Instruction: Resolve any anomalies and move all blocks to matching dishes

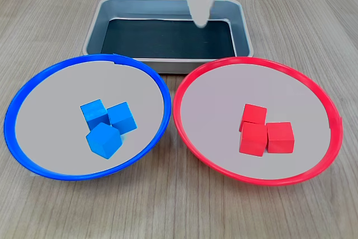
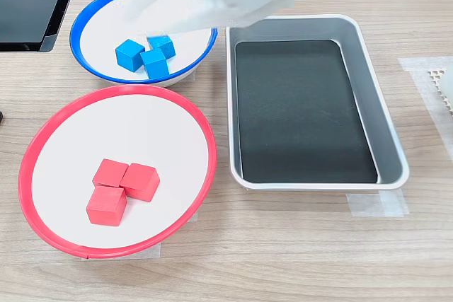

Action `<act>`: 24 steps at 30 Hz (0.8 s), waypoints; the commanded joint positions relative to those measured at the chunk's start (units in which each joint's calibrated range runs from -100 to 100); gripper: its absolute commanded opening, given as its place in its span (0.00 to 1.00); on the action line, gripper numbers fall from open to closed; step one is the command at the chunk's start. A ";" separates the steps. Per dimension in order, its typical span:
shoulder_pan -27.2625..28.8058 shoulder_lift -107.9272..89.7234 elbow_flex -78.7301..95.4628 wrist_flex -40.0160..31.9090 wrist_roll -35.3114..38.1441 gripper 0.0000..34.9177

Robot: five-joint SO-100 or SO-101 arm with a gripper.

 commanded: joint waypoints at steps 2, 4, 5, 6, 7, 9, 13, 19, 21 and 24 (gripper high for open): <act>2.43 -30.08 27.25 -1.07 -2.54 0.00; 3.84 -38.86 32.98 3.72 -3.27 0.00; 4.22 -41.93 34.80 6.12 -3.32 0.00; 4.69 -44.75 36.44 8.34 -3.57 0.00; 5.16 -47.47 38.63 9.83 -3.86 0.00; 5.72 -52.68 41.36 14.37 -4.64 0.00; 5.54 -60.95 45.00 22.13 -5.91 0.00; 4.41 -70.42 48.28 32.03 -6.50 0.00; 3.65 -71.61 48.28 34.92 -6.79 0.00; 3.28 -71.61 48.28 36.41 -7.67 0.00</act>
